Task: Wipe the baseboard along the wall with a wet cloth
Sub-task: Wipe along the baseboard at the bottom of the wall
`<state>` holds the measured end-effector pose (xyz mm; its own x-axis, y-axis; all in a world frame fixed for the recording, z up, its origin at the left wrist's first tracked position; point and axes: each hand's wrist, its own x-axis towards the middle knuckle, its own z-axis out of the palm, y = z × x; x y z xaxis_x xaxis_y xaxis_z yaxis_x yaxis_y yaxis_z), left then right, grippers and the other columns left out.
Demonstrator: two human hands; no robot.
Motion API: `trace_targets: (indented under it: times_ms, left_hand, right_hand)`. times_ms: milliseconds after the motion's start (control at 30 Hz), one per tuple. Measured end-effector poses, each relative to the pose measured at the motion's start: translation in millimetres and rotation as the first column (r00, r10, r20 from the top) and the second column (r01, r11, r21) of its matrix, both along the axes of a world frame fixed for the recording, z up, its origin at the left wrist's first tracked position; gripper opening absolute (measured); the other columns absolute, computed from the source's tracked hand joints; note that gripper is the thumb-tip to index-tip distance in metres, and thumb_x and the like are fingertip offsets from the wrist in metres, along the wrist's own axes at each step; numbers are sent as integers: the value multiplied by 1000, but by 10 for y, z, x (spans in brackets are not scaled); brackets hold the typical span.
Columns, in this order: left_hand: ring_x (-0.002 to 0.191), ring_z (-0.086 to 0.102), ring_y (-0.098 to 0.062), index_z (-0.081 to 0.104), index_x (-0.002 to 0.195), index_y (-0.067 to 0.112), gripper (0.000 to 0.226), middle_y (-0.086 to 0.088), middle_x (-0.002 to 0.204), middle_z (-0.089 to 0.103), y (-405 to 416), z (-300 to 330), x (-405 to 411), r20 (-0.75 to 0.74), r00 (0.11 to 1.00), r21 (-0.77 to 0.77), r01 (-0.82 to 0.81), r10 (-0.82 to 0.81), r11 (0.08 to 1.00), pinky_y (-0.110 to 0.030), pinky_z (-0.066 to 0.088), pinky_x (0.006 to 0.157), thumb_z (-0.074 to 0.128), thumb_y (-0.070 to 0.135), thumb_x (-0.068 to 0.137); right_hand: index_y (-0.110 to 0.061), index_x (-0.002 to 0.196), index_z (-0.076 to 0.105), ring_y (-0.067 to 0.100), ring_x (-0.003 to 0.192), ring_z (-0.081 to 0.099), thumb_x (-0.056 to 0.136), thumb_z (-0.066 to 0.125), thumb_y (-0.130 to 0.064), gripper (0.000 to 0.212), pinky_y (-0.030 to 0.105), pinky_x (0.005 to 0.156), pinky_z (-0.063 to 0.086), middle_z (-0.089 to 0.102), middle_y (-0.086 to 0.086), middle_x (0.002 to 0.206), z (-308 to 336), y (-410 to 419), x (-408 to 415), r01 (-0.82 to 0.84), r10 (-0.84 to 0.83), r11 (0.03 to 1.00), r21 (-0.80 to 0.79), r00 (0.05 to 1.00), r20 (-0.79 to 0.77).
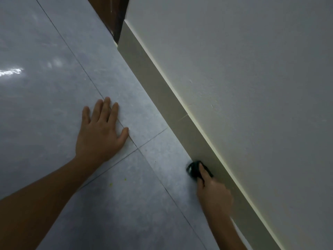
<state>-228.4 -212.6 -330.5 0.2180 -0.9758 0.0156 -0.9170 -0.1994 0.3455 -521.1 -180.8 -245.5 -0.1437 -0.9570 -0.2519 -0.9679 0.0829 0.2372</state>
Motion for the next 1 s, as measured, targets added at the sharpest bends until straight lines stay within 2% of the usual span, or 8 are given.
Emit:
trace_targets:
  times_ms: [100, 333, 533, 667, 733, 833, 900, 1000]
  left_hand:
    - [148, 11, -30, 18, 151, 10, 79, -15, 160, 13, 7, 10, -5, -9, 1000, 6, -5, 5, 1000, -52, 6, 118, 23, 56, 87]
    - [146, 13, -32, 20, 150, 11, 79, -16, 159, 17, -17, -20, -3, 1, 1000, -17, 6, -6, 1000, -54, 7, 115, 26, 59, 87]
    - [146, 11, -34, 15, 151, 14, 83, -15, 160, 13, 30, -246, 158, 5, 1000, 108, 8, -9, 994, -58, 9, 113, 22, 64, 85]
    - [148, 2, -30, 7, 152, 16, 82, -11, 162, 2, -76, -52, 107, 3, 998, 215, 68, -70, 974, -54, 4, 115, 19, 65, 88]
    - [148, -2, -29, 0, 153, 14, 79, -10, 162, -4, -137, 139, 136, 34, 996, 344, 70, -87, 936, -53, 3, 117, 26, 58, 92]
    - [147, 8, -32, -8, 151, 6, 81, -17, 160, 7, 18, 571, -96, -8, 999, 431, 45, -46, 901, -50, 12, 117, 38, 44, 96]
    - [141, 28, -38, -6, 151, 5, 80, -24, 154, 26, 178, 798, -340, -240, 969, 437, 48, 65, 898, -45, 24, 112, 42, 40, 96]
    - [129, 47, -33, 31, 145, 11, 68, -15, 140, 50, 421, 1296, -520, -713, 661, 442, 163, 234, 882, -39, 36, 108, 44, 51, 92]
  right_hand:
    - [-36, 147, 30, 19, 86, 64, 101, 35, -35, 46, 28, 74, 51, 70, 3, 105, -148, -52, 250, 116, -109, 992, -39, 984, 139]
    - [-26, 143, 40, 34, 97, 65, 99, 41, -24, 44, 37, 78, 52, 67, 17, 111, -262, -857, 1275, 0, 47, 994, -112, 907, 418]
    - [-31, 149, 29, 32, 89, 67, 99, 38, -15, 54, 39, 72, 52, 69, 15, 107, -375, -495, 755, -174, 184, 983, -61, 943, 277]
    - [-39, 148, 23, 28, 92, 66, 101, 33, -23, 51, 35, 76, 51, 69, 10, 107, -204, 161, -255, 47, -56, 997, 61, 985, 162]
    - [-36, 143, 35, 26, 92, 66, 100, 35, -27, 43, 33, 73, 50, 69, 8, 106, -99, 352, -517, 204, -217, 971, 125, 970, 108]
    - [-17, 114, 65, 23, 73, 67, 95, 47, -28, 28, 32, 67, 55, 70, 8, 87, 254, 332, -547, 358, -469, 878, 317, 774, 425]
    - [-12, 105, 67, 17, 56, 61, 94, 51, -22, 23, 29, 59, 52, 65, 5, 72, 592, 297, -312, 263, -500, 862, 433, 581, 642]
    - [-5, 110, 60, 15, 55, 55, 90, 57, -20, 25, 25, 53, 48, 60, 5, 75, 1217, 324, 172, 89, -509, 856, 509, 313, 802]
